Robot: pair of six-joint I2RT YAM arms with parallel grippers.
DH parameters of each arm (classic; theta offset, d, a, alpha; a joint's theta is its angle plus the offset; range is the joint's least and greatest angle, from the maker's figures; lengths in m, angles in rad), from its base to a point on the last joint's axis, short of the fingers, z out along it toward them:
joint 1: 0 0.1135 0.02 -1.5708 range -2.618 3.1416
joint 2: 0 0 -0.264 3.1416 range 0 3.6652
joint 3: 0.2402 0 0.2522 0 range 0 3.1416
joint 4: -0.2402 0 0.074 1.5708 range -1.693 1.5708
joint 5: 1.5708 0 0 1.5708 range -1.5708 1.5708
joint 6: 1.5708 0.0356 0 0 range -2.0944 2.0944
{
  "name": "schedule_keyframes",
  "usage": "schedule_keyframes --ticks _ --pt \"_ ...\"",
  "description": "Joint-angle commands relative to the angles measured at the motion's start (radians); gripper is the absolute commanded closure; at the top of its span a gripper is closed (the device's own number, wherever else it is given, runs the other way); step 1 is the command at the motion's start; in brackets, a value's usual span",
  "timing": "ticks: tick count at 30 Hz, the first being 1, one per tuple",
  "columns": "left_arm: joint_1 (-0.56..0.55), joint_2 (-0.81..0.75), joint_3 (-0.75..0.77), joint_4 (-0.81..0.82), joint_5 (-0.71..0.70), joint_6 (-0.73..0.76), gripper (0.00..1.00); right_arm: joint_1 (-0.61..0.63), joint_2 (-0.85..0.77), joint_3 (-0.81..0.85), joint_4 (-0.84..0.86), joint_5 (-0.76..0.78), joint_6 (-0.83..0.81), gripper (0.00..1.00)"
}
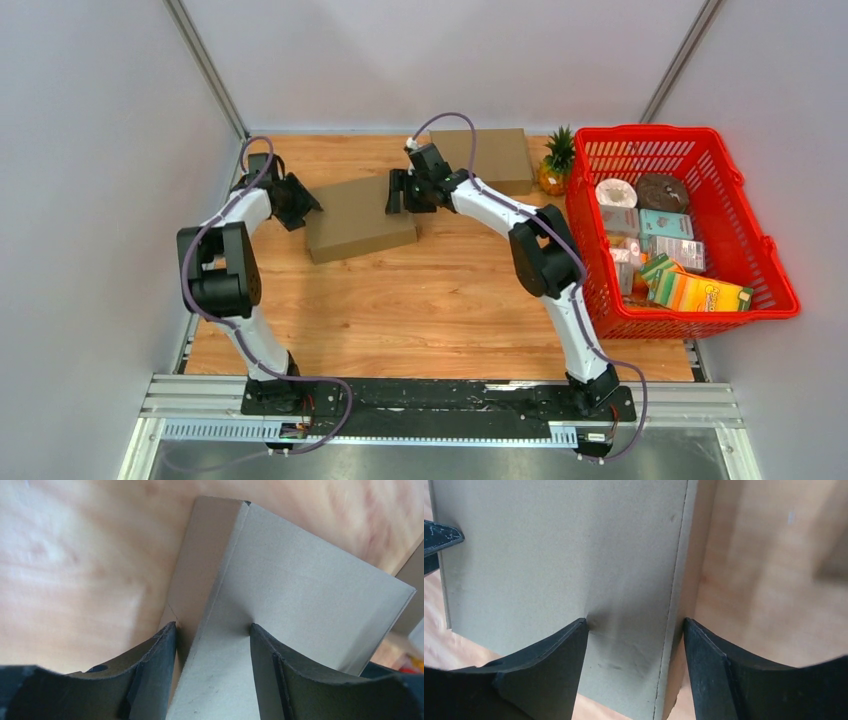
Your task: Fold the paper box
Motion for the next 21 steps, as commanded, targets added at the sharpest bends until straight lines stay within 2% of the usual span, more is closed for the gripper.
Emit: schedule_keyframes --ticks 1,5,8,9,12,16,19,20,21 --pt "0.0 0.14 0.187 0.008 0.187 -0.001 0.4 0.055 0.16 0.259 0.152 -0.017 0.012 0.29" --pt "0.006 0.305 0.384 -0.015 0.193 0.025 0.41 0.052 0.262 0.429 0.238 0.072 -0.017 0.27" --pt "0.012 0.449 0.621 -0.108 0.199 0.07 0.41 0.05 0.325 0.488 0.297 0.079 -0.028 0.26" --pt "0.013 0.488 0.746 -0.136 0.21 0.08 0.41 0.05 0.338 0.509 0.318 0.086 -0.031 0.25" --pt "0.013 0.591 0.881 -0.163 0.24 0.064 0.41 0.047 0.413 0.63 0.336 0.118 -0.043 0.24" --pt "0.024 0.667 1.008 -0.207 0.207 0.068 0.39 0.029 0.475 0.695 0.371 0.135 0.003 0.25" --pt "0.044 0.68 1.094 -0.259 0.185 0.082 0.34 0.029 0.484 0.718 0.379 0.158 -0.004 0.22" --pt "0.052 0.678 1.113 -0.276 0.172 0.096 0.25 0.027 0.484 0.726 0.364 0.166 -0.011 0.2" --pt "0.056 0.674 1.167 -0.308 0.115 0.112 0.25 0.025 0.477 0.733 0.352 0.169 -0.018 0.15"
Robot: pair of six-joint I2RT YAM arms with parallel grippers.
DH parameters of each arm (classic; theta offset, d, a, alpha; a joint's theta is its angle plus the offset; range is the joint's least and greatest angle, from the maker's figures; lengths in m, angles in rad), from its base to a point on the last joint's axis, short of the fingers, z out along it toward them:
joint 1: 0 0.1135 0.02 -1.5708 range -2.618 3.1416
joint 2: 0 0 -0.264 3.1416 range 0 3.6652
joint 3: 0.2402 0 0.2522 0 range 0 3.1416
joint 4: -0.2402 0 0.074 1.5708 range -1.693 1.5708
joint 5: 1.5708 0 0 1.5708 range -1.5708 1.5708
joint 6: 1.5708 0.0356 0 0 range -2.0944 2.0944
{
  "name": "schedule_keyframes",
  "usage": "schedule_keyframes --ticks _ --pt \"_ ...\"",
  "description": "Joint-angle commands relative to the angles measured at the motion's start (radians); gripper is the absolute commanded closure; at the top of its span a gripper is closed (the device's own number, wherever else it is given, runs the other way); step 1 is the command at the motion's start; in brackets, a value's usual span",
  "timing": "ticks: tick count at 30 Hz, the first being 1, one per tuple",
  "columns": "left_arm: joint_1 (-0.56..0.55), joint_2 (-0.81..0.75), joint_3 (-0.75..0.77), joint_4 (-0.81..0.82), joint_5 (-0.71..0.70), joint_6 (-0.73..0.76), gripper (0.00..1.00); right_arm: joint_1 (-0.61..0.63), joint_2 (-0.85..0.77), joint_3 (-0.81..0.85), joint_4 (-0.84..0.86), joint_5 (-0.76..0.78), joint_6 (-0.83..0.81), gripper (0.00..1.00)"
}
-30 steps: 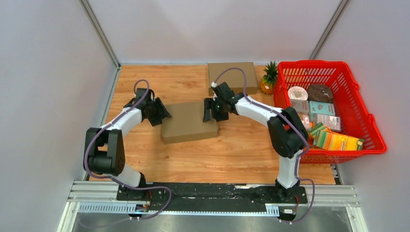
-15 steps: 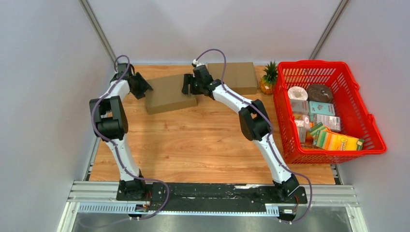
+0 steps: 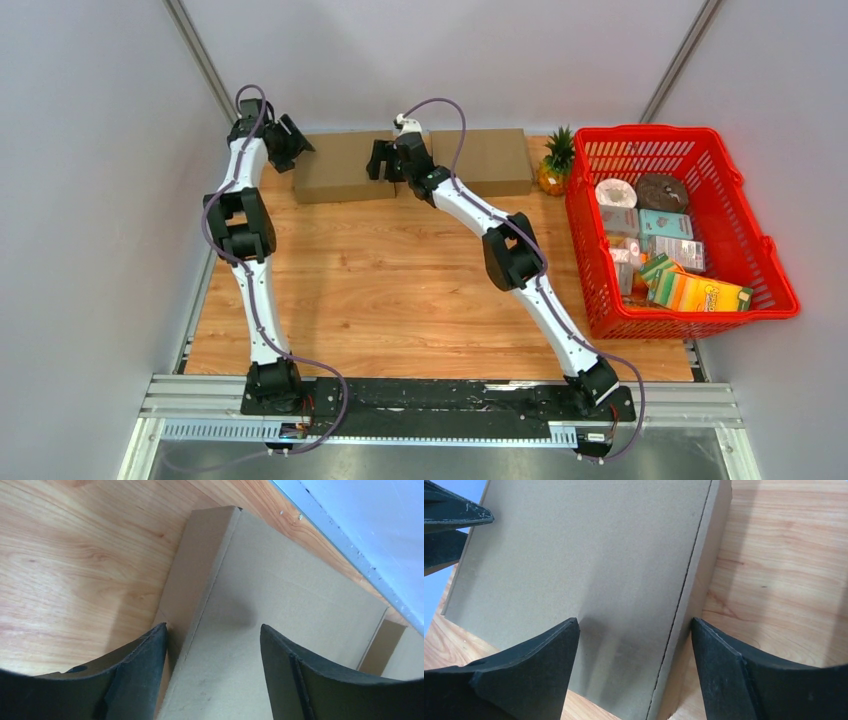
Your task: Fold the paper box
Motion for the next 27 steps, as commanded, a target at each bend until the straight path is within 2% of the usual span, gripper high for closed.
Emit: schedule_keyframes --ticks 1,3,6,8,11,13,15,16,18,20,21,22,24,27 --pt "-0.01 -0.032 0.161 -0.179 0.006 0.069 0.24 0.038 -0.014 0.094 0.105 -0.048 -0.003 0.12" --pt "0.002 -0.058 0.219 -0.237 -0.088 0.111 0.24 0.04 -0.062 0.092 0.059 -0.028 -0.042 0.01" --pt "0.035 -0.144 0.218 -0.295 -0.129 0.135 0.23 0.035 -0.134 0.083 -0.046 0.047 -0.131 0.0" --pt "0.046 -0.219 0.203 -0.342 -0.127 0.134 0.23 0.031 -0.247 0.031 -0.124 0.107 -0.177 0.0" --pt "0.045 -0.347 0.11 -0.333 -0.053 0.109 0.22 0.02 -0.399 -0.012 -0.246 0.168 -0.248 0.0" --pt "0.033 -0.461 0.027 -0.314 0.06 0.071 0.26 0.02 -0.482 -0.035 -0.316 0.199 -0.274 0.0" --pt "-0.003 -0.558 -0.065 -0.28 0.138 0.057 0.26 0.02 -0.617 -0.092 -0.427 0.213 -0.277 0.0" --pt "-0.026 -0.654 -0.085 -0.278 0.146 0.068 0.26 0.022 -0.663 -0.116 -0.473 0.222 -0.253 0.0" --pt "-0.125 -0.75 -0.115 -0.296 0.147 0.089 0.26 0.023 -0.84 -0.208 -0.568 0.243 -0.231 0.0" --pt "-0.235 -0.882 -0.119 -0.316 0.133 0.128 0.27 0.025 -0.986 -0.41 -0.597 0.275 -0.23 0.0" --pt "-0.272 -0.925 -0.119 -0.327 0.122 0.14 0.27 0.025 -1.134 -0.475 -0.601 0.3 -0.233 0.0" --pt "-0.299 -1.004 -0.118 -0.333 0.111 0.155 0.27 0.023 -1.204 -0.608 -0.605 0.335 -0.237 0.0" --pt "-0.352 -1.083 -0.104 -0.34 0.082 0.163 0.26 0.025 -1.395 -0.69 -0.626 0.416 -0.276 0.0" --pt "-0.375 -1.242 -0.076 -0.311 0.084 0.154 0.26 0.026 -1.546 -0.704 -0.711 0.524 -0.296 0.0"
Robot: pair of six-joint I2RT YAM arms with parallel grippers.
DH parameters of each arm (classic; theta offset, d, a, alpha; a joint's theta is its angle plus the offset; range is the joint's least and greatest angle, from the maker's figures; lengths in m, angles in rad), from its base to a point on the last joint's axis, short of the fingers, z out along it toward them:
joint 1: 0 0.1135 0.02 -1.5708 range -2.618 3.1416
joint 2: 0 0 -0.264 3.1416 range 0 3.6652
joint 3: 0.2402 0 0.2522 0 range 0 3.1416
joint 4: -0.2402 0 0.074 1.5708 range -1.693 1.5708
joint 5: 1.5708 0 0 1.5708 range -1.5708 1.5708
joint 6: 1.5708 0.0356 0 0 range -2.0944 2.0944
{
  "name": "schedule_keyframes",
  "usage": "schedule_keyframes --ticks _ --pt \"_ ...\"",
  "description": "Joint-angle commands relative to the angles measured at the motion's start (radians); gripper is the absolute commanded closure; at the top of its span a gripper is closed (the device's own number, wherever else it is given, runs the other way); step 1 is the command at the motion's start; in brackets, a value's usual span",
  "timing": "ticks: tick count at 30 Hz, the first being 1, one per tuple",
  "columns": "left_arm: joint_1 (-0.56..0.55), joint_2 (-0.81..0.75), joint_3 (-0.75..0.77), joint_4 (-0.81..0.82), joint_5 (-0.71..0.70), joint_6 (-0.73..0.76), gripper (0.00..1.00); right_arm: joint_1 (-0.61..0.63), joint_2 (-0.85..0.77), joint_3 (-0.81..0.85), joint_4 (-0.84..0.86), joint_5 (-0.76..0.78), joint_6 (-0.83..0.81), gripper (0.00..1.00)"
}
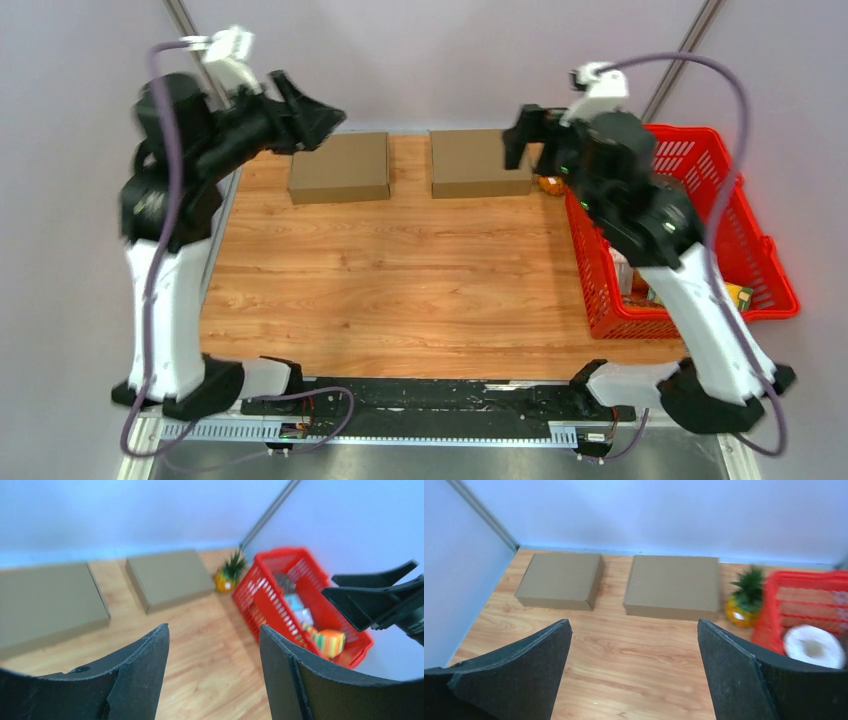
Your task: Fold the paper box
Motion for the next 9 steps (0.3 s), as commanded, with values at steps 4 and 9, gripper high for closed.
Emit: schedule_keyframes --ticks 4,9 --pt "0.018 -0.289 0.064 0.033 -0.027 0.018 0.27 0.001 -0.4 -0.018 -0.124 0.123 -0.087 0.0" --pt "0.018 -0.362 -0.027 0.043 -0.035 0.02 0.26 0.003 -0.455 -0.116 -0.144 0.101 -0.138 0.0"
